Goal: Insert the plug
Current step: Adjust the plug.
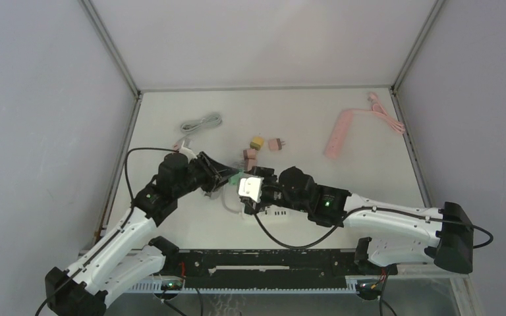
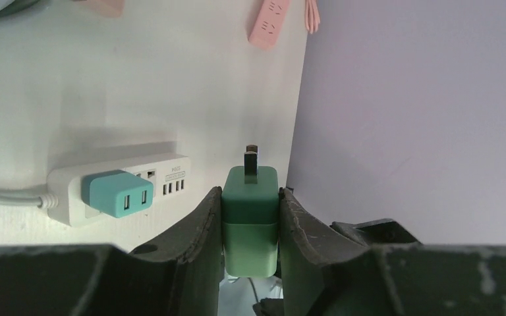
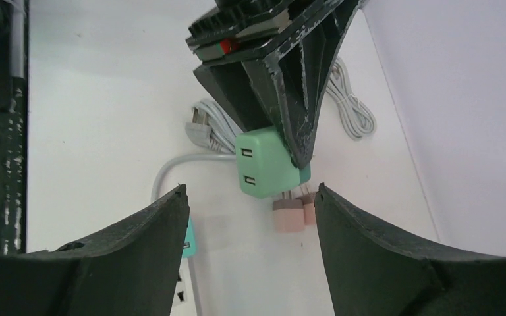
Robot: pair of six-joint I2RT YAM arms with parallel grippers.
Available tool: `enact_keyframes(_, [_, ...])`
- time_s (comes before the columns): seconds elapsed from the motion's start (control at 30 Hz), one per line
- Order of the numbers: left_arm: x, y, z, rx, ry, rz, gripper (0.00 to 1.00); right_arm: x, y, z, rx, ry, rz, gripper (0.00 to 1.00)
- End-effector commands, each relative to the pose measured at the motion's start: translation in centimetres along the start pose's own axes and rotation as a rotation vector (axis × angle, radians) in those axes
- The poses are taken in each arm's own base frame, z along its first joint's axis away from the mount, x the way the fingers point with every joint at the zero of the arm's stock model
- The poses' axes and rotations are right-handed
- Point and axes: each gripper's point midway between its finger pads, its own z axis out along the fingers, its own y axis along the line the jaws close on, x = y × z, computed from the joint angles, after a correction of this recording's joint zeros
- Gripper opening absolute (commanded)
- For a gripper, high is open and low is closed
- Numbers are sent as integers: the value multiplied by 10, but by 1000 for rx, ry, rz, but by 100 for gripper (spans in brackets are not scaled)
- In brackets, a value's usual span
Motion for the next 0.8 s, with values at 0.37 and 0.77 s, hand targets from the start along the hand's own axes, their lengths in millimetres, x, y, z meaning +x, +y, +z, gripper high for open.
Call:
enact_keyframes(0.37, [-9,-10,-8,9,-57,-284,0,0,-21,20,191,39,-224,74])
enact_keyframes(0.77, [-4,-13,-5,21,-22,-324,0,12,-27,37,281,110,-343,68])
